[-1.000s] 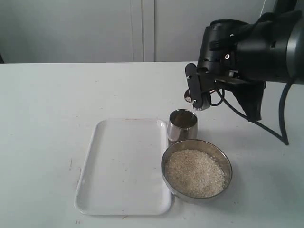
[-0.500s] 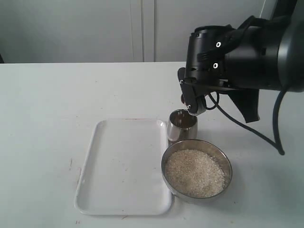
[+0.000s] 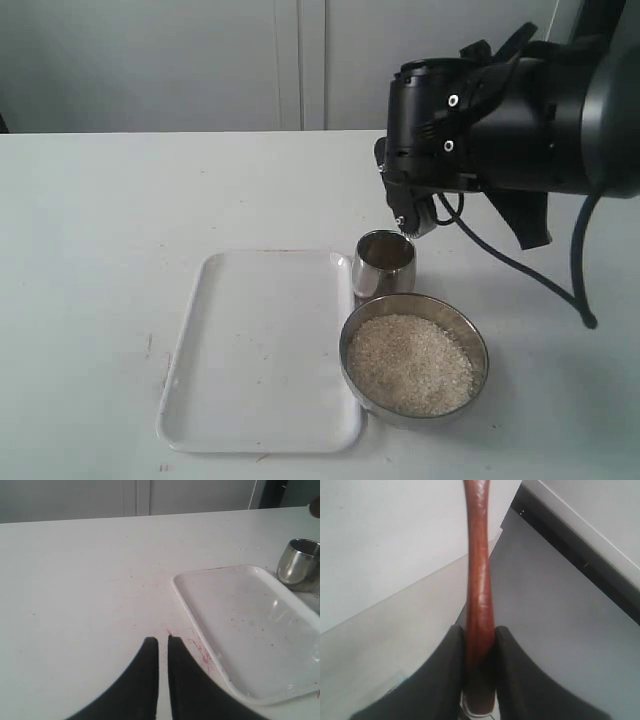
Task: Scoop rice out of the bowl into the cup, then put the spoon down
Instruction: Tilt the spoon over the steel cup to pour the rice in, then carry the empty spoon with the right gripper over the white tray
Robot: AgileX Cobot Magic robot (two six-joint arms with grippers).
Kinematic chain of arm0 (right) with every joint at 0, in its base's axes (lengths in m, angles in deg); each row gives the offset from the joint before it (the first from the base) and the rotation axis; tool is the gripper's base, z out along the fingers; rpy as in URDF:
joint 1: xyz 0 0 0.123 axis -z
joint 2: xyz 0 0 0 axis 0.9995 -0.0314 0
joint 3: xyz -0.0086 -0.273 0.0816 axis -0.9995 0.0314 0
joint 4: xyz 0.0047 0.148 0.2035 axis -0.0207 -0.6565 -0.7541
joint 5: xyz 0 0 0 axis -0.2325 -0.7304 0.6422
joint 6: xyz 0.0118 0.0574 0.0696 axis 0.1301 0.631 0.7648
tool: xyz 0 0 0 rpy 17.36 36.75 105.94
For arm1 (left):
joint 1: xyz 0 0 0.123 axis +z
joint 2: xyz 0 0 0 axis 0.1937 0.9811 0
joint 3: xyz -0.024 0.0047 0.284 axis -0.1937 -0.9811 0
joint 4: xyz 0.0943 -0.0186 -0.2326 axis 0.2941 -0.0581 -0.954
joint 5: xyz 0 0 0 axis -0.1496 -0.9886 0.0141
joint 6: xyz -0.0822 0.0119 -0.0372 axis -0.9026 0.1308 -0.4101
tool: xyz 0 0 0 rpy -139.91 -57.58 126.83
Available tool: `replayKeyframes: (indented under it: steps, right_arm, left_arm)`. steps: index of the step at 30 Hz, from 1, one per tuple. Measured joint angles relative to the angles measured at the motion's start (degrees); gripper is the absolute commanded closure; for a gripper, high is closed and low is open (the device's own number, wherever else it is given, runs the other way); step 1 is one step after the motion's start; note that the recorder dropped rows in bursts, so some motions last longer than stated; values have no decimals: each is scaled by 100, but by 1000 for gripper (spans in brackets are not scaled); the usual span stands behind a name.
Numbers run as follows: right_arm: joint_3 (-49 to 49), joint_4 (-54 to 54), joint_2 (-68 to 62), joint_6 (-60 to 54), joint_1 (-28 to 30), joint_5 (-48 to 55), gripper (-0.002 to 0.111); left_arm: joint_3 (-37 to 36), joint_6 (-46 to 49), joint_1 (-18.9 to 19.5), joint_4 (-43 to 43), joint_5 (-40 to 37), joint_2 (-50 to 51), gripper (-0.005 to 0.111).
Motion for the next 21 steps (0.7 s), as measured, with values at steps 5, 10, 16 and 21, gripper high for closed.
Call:
replayKeyframes:
  steps: [5,10,16,21]
  right_arm:
    - [0,104,0,17,-66,-12,108]
    - [0,126,0,447,-75,-2,108]
    - [0,19,29,1554,-75,-2,108]
    - [0,-1100,299,2566,-75,-2,108]
  left_arm:
    - [0,0,0,0,0,0,92]
    - [0,0,0,0,0,0,92]
    - [0,0,0,0,0,0,92]
    - [0,0,0,0,0,0,92]
